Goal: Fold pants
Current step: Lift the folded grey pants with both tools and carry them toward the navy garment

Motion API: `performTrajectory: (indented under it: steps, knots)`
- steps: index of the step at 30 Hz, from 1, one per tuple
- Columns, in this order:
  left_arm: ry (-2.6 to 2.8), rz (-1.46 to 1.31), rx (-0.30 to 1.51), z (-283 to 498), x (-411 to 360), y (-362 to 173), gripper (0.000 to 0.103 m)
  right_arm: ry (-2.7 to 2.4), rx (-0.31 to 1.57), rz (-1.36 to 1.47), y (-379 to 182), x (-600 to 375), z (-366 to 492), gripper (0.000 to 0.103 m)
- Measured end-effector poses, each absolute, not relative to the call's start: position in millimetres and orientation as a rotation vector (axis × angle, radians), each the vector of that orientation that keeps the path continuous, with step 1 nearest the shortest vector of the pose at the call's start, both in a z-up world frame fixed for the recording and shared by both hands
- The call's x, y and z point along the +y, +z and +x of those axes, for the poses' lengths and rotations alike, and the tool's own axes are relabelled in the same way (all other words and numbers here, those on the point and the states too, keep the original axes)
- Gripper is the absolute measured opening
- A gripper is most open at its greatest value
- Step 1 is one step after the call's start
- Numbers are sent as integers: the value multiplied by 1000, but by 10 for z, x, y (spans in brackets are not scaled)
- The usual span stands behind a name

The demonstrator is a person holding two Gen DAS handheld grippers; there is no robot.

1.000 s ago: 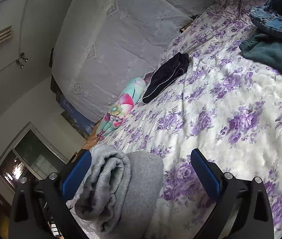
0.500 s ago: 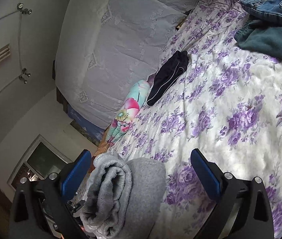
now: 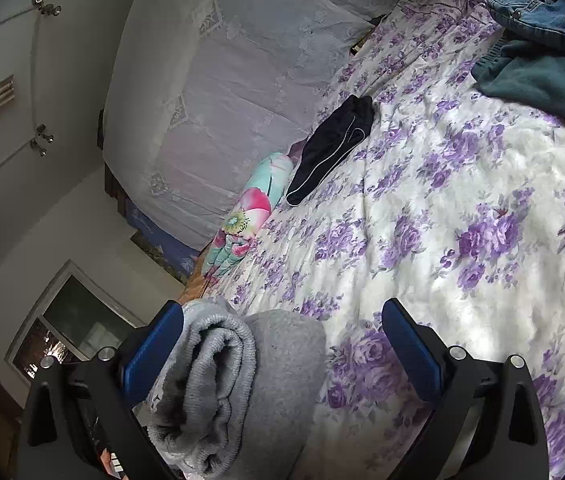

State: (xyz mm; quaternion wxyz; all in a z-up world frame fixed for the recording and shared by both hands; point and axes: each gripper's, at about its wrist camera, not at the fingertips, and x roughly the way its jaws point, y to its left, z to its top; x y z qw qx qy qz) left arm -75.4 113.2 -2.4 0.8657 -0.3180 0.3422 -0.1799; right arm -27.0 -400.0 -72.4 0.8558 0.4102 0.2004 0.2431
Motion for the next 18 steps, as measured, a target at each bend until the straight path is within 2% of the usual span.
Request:
performTrajectory:
  steps: [7, 12, 18]
  knots:
    - [-550, -608, 871, -330, 485, -142, 98, 541, 498, 862, -689, -3959, -323, 100]
    - [-653, -617, 963, -145, 204, -217, 98, 593, 727, 820, -612, -3779, -163, 100]
    - [-674, -445, 1009, -142, -141, -234, 98, 639, 928, 847, -682, -3587, 184, 100]
